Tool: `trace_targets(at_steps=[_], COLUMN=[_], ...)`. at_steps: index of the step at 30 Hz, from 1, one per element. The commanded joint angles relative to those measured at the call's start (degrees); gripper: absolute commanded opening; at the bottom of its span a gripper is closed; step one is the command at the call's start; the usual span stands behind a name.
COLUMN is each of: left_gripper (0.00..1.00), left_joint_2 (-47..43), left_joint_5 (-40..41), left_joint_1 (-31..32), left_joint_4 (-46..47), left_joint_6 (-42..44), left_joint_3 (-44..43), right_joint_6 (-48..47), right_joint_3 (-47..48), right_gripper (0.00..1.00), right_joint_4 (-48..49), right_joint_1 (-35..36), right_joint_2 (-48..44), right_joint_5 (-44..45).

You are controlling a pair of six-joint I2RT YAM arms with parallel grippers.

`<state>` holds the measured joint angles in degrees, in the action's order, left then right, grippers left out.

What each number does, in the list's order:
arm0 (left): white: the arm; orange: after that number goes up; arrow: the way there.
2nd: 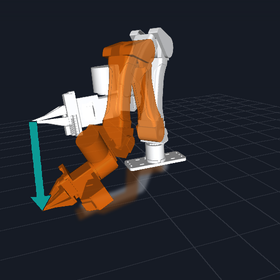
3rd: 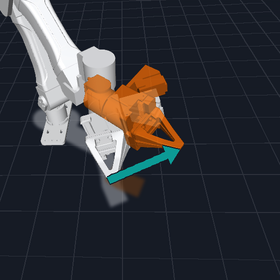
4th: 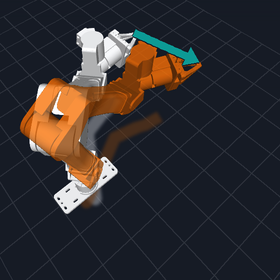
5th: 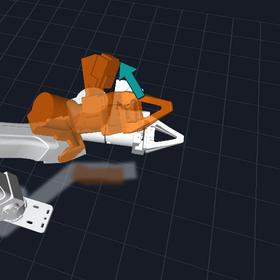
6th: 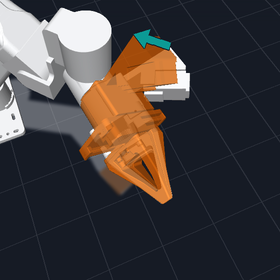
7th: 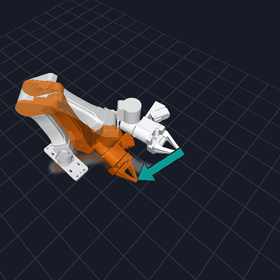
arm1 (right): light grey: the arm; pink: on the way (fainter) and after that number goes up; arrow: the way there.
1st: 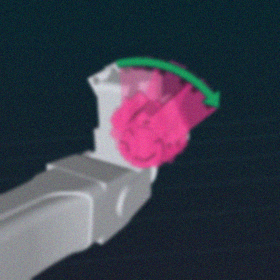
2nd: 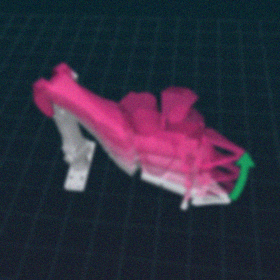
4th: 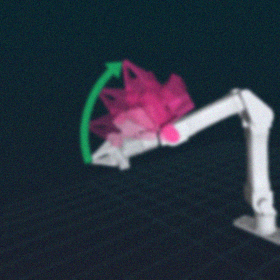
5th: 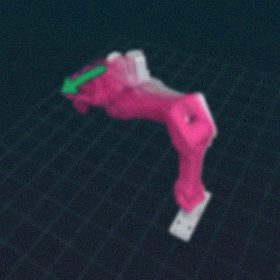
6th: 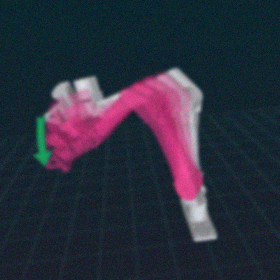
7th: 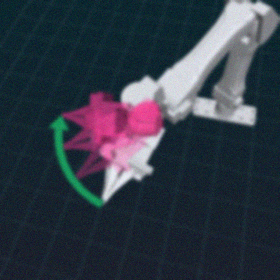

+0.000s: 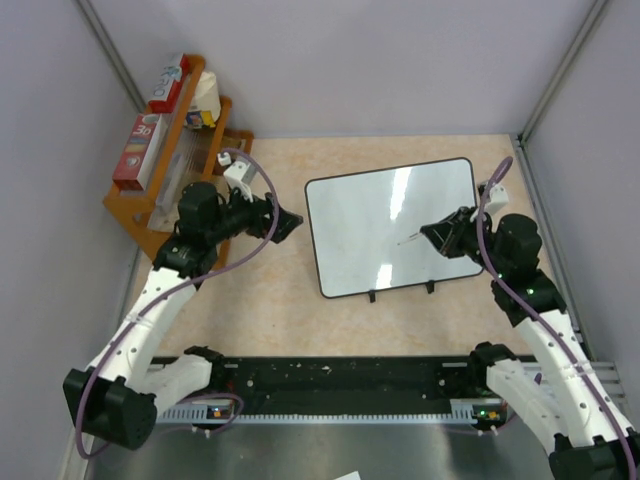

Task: Write a sentence on the whiteboard
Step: Hold the whiteboard at the center of the board.

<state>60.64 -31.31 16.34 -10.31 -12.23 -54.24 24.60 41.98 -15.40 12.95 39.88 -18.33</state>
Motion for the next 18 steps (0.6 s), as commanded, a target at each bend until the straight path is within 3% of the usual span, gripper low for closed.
trace_targets(at_steps=[1, 6, 13, 18], left_gripper=[0.99, 0.99, 0.99, 0.99], left_joint_2=[-4.0, -7.9, -5.5, -7.3], left_joint_5=[8.5, 12.2, 6.1, 3.1], left_joint_1=[0.0, -0.1, -0.1, 0.0], left_joint_4=[2.5, 4.9, 1.2, 3.5], left_joint_6=[-5.1, -7.8, -6.4, -8.1], left_joint_3=[1.2, 3.2, 0.9, 4.2], right_joint_6=[-0.4, -0.5, -1.3, -0.4], right_joint_3=[1.9, 3.6, 4.3, 3.0], right_gripper=[0.00, 0.00, 0.00, 0.00], right_joint_4=[3.4, 4.6, 4.8, 5.8], right_joint_1=[-0.3, -0.3, -0.3, -0.3], right_joint_2=[2.2, 6.5, 11.0, 10.9], right_joint_5=[-1.0, -1.5, -2.2, -4.3])
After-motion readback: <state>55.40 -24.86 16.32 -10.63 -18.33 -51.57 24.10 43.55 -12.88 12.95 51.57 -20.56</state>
